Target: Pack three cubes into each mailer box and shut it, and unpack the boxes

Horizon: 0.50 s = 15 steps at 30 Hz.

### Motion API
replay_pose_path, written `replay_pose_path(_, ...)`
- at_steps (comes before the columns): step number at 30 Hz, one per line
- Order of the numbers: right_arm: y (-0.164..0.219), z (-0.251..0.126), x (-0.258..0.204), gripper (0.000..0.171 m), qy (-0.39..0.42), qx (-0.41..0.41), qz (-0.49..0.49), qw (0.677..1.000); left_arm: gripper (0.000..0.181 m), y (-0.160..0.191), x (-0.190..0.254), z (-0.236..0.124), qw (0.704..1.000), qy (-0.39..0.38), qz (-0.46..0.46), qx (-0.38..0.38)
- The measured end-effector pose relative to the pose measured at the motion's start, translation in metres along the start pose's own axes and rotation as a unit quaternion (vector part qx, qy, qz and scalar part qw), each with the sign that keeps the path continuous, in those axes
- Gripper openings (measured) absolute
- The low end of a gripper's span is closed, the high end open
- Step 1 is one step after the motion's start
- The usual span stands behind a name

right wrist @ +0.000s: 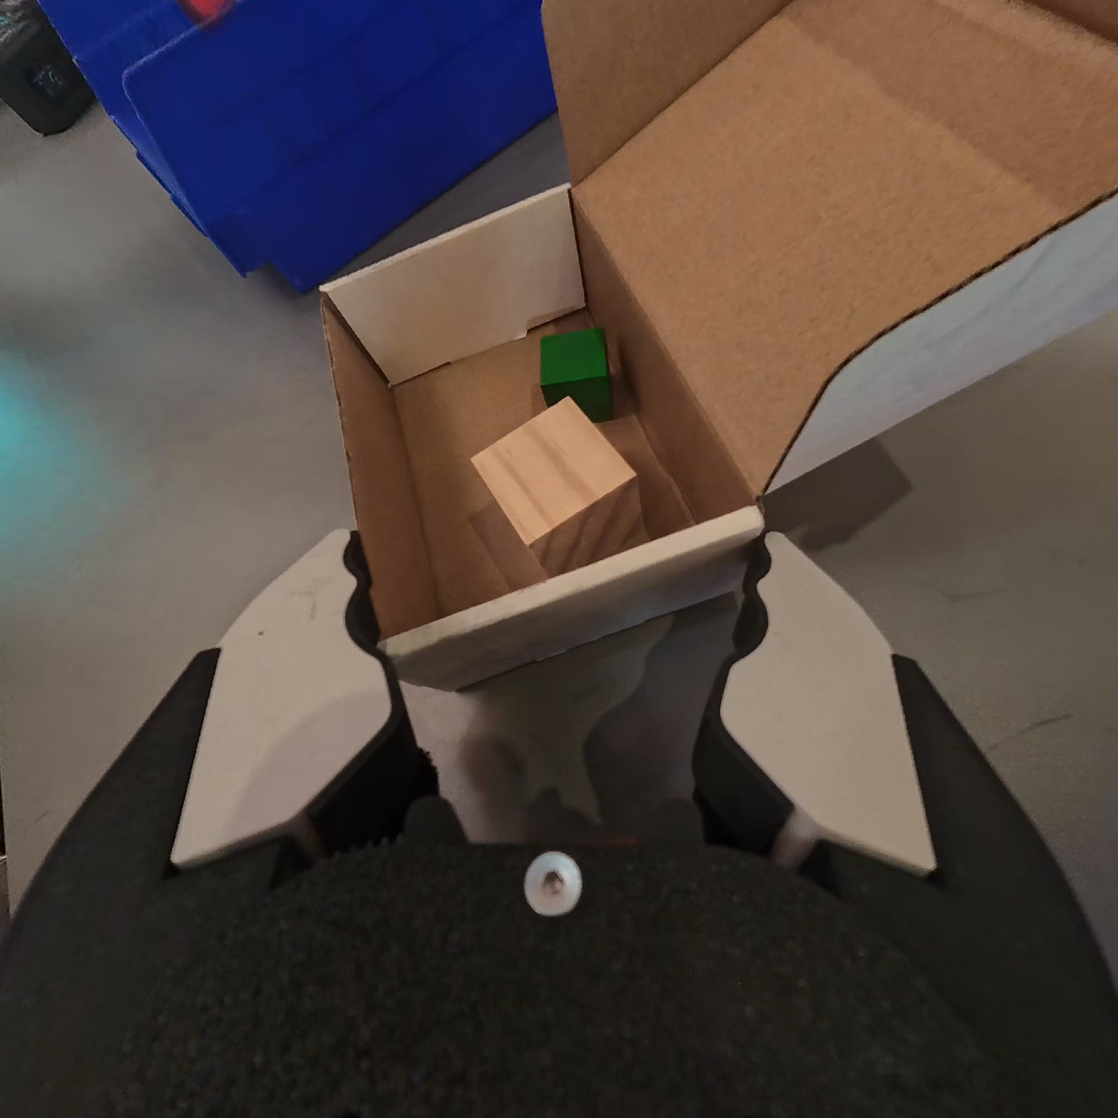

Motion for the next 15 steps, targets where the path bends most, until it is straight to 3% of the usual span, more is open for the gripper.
replay_pose_path(4, 0.0, 0.0, 0.0, 0.116, 0.001, 0.0, 0.001, 1.0, 0.021, -0.036, -0.011, 0.06, 0.996, 0.083, -0.017, -0.039)
replay_pose_path(8, 0.0, 0.0, 0.0, 0.116, 0.001, 0.0, 0.001, 1.0, 0.021, -0.035, -0.013, 0.108, 0.98, 0.148, -0.024, -0.128)
replay_pose_path(11, 0.0, 0.0, 0.0, 0.116, 0.001, 0.0, 0.0, 1.0, 0.021, -0.027, -0.014, 0.126, 0.973, 0.157, -0.04, -0.167)
replay_pose_path(15, 0.0, 0.0, 0.001, 0.116, -0.001, 0.0, 0.0, 1.0, 0.021, -0.034, -0.013, 0.126, 0.977, 0.146, -0.058, -0.142)
Point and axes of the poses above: each gripper's, where its closed fingertips meet, z out along the fingers, y out of its underside, x = y × z across the jaws, the point moved 7 cm from there along -z, back along the fingers, and after that the axes turned 13 degrees about y, right-handed, at the moved point
